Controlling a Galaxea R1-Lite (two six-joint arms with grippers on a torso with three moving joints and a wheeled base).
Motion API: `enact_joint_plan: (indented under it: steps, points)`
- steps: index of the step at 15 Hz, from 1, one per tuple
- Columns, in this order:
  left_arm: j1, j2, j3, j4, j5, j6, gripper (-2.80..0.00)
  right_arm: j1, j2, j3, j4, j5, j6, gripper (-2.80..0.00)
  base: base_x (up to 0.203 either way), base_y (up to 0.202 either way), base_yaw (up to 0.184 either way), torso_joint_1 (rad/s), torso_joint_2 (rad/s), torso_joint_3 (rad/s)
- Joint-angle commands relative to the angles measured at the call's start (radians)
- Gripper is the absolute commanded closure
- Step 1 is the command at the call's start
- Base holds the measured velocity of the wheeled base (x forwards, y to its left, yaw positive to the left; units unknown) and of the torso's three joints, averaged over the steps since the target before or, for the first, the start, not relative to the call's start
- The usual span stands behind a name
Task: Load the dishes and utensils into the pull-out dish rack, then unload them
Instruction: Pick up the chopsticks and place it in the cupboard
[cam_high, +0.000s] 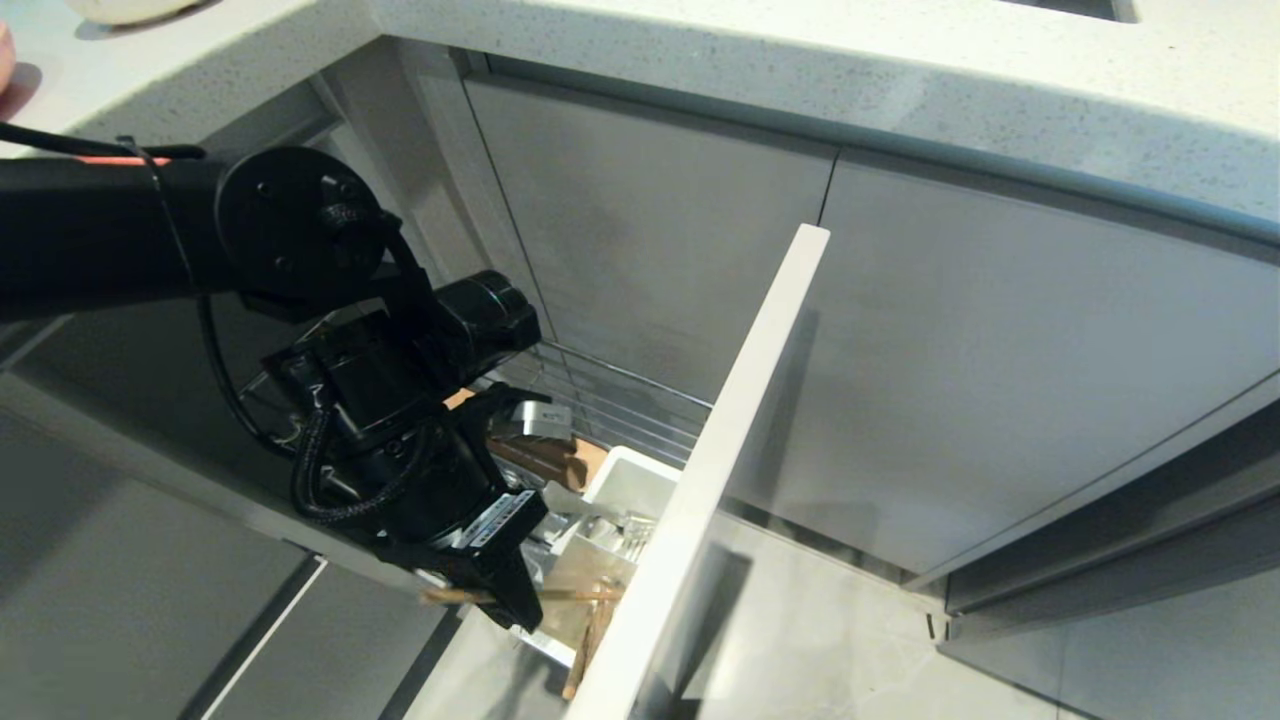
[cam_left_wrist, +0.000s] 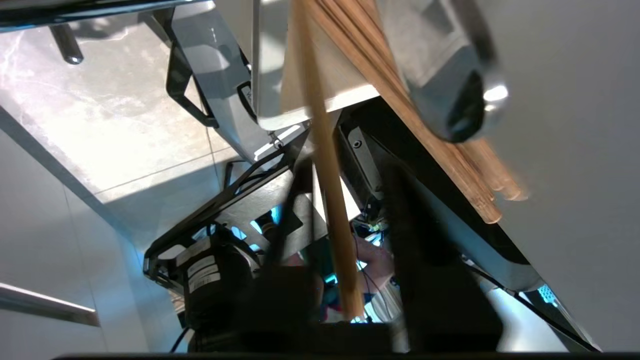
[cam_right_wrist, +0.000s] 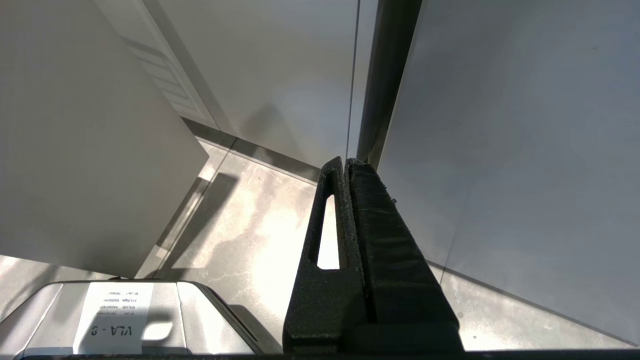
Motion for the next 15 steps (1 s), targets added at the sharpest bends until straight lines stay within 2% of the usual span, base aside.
enact_joint_plan:
  steps: [1, 6, 12, 13, 15]
  points:
    - [-0.001, -0.008, 0.0, 0.008, 0.0, -0.001, -2.8, 0.001, 0.001, 0.002, 0.0, 0.0, 0.0, 0.0, 0.0, 0.0, 0.0, 0.0, 0.0, 0.0]
    - [-0.004, -0.032, 0.0, 0.008, 0.0, -0.002, -2.8, 0.001, 0.001, 0.002, 0.0, 0.0, 0.0, 0.0, 0.0, 0.0, 0.0, 0.0, 0.0, 0.0]
    - [-0.003, -0.152, 0.004, 0.007, 0.015, -0.002, -2.8, 0.001, 0.001, 0.002, 0.0, 0.0, 0.0, 0.0, 0.0, 0.0, 0.0, 0.0, 0.0, 0.0]
    - [-0.002, -0.184, 0.005, 0.007, 0.028, -0.002, 0.0, 0.001, 0.001, 0.002, 0.0, 0.0, 0.0, 0.0, 0.0, 0.0, 0.0, 0.0, 0.0, 0.0]
    - [-0.001, -0.252, 0.005, 0.001, 0.061, -0.005, 0.0, 0.001, 0.001, 0.002, 0.0, 0.0, 0.0, 0.0, 0.0, 0.0, 0.0, 0.0, 0.0, 0.0]
